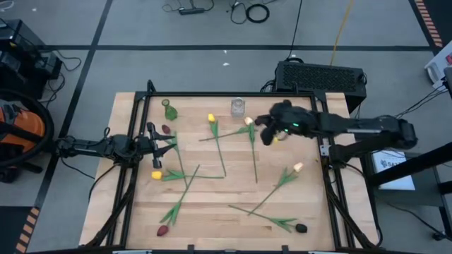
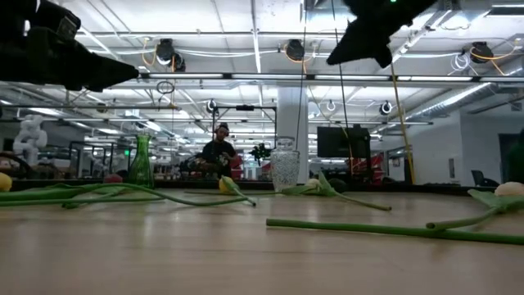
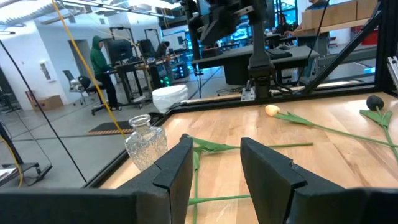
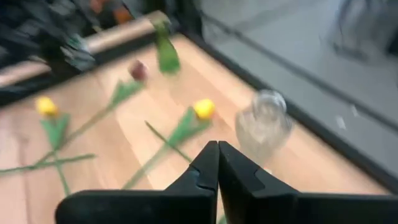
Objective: Sort flowers into vase by color
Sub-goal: Put the top light pink tulip into the transparent vase
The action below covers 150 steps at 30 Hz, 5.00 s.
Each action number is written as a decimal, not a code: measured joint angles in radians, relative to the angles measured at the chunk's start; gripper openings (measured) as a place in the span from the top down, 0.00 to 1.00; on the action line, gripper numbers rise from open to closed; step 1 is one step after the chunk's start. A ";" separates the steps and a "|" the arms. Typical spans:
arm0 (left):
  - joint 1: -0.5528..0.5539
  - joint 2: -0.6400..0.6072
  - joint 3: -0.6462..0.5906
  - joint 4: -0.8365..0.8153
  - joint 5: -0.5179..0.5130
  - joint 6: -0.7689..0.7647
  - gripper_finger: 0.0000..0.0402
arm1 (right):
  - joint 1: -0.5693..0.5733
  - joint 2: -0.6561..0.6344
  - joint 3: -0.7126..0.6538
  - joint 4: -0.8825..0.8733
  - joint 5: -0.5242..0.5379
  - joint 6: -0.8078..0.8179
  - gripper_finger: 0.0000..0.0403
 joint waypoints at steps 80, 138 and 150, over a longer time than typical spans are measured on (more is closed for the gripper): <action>0.000 0.000 0.000 0.000 0.000 0.000 0.64 | -0.187 0.280 0.372 -0.070 0.204 0.189 0.99; 0.000 0.000 0.000 0.000 0.000 0.000 0.64 | -0.295 0.329 0.115 0.910 -0.016 -0.247 1.00; 0.000 0.000 0.000 0.000 0.000 0.000 0.64 | -0.292 0.326 0.115 0.745 0.026 -0.230 1.00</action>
